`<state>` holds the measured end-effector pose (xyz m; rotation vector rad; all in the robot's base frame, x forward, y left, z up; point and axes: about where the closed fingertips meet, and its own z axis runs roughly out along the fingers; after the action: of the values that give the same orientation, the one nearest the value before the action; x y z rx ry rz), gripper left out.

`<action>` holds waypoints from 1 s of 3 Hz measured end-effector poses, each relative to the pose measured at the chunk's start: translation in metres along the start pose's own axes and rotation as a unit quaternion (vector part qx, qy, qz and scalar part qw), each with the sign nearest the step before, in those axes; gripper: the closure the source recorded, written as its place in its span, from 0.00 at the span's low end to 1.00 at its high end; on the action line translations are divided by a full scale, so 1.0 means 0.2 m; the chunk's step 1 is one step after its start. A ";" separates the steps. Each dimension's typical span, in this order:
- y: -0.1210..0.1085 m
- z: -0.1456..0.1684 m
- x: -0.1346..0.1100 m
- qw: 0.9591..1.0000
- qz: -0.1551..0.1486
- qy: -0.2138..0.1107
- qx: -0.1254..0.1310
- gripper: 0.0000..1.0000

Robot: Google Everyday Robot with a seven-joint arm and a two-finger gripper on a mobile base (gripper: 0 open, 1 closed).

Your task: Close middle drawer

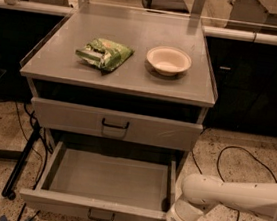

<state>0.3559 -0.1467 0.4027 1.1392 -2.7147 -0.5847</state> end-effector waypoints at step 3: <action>-0.13 -0.08 -0.15 0.998 0.006 -0.069 -0.005 1.00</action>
Offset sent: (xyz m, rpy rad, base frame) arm 0.0506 -0.0004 0.0094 0.1108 -0.0961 -0.0735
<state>0.3981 -0.1461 0.4070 1.1199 -2.8272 -0.6981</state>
